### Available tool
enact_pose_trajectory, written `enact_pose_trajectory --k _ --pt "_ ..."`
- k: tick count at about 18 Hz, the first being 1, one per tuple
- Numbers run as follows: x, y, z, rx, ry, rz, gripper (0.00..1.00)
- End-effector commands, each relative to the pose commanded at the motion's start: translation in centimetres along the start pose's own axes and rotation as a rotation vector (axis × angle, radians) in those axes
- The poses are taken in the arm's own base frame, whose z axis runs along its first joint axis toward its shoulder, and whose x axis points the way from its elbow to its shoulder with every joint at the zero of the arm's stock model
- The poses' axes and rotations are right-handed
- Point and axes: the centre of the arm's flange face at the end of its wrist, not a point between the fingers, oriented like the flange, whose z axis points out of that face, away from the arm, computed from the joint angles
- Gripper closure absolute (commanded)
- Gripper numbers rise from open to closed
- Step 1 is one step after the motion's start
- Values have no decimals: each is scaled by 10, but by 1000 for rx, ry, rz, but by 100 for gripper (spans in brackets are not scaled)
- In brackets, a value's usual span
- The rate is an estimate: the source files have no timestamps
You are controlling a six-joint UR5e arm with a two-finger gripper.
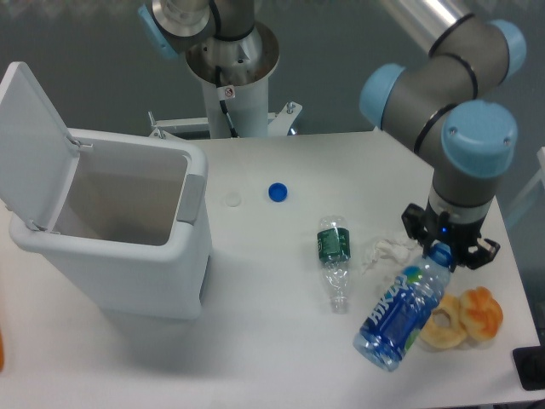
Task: Place the plastic bottle in the trash can
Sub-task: 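Lift the blue-labelled water bottle with the gripper toward the trash bin, then carry the bottle over the open bin and lower it inside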
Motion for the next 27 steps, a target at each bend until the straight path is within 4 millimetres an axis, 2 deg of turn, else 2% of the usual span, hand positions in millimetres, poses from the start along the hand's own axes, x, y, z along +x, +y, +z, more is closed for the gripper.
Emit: enact_pose_trajectory --k 4,7,11,12,13,15,17,18,20,25,27 --pt "21 5 -29 0 38 -8 97" --pt "45 11 -56 10 90 -20 97" --pt "102 13 -95 71 112 -66 97" --pt "111 13 -102 90 115 -79 97" --pt "121 12 -117 116 106 -90 97" --pt "140 2 -138 144 97 -108 98" --pt "162 -19 -159 169 75 -94 98" --pt "169 -27 -163 171 72 -92 97" --pt "196 -42 -178 177 68 -68 97" --pt "249 -49 -209 164 90 -13 98" --pt "266 -48 -214 135 118 5 97"
